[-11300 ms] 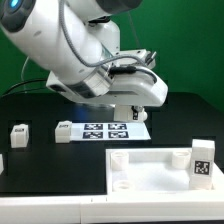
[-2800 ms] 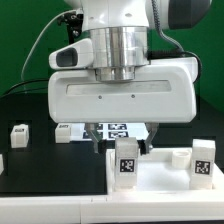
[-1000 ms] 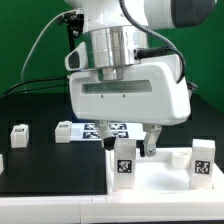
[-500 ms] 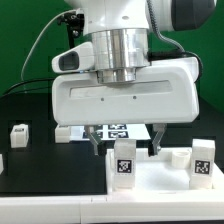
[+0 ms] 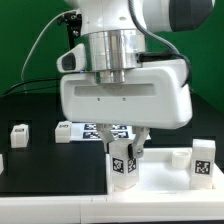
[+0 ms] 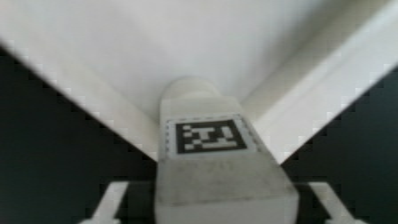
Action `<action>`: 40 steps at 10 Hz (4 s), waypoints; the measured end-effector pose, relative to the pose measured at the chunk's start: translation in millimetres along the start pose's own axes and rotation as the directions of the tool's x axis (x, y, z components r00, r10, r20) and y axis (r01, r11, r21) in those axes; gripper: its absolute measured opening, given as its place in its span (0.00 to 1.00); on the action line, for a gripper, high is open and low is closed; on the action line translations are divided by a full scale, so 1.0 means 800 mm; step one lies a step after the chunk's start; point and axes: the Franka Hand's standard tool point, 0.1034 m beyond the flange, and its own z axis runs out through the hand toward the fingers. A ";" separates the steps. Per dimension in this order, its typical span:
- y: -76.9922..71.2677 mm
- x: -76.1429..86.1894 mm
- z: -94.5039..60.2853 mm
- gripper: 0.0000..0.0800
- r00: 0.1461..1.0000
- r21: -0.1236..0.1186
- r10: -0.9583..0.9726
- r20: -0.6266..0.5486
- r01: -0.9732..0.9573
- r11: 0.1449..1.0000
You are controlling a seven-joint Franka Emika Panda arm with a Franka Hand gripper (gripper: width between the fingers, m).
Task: Assemble square table
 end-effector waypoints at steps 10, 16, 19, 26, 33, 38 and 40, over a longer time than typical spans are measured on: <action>-0.004 -0.007 0.002 0.69 0.997 -0.012 0.050 0.060 -0.049 0.999; -0.010 -0.002 0.000 0.81 0.775 -0.018 -0.632 0.017 0.632 0.774; -0.012 -0.003 0.001 0.66 0.759 -0.025 -0.651 0.007 0.651 0.759; -0.003 0.003 0.002 0.37 0.997 -0.036 0.072 -0.014 -0.072 0.997; -0.001 0.000 0.001 0.37 1.000 -0.022 0.007 -0.028 -0.007 1.000; -0.002 -0.001 0.001 0.81 0.915 -0.037 -0.403 -0.015 0.402 0.915; -0.003 0.003 -0.002 0.81 0.656 -0.045 -0.754 0.026 0.755 0.655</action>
Offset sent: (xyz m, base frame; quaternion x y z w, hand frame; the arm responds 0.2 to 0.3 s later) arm 0.0180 0.0143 -0.0027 0.0438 -0.0790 0.3677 0.9256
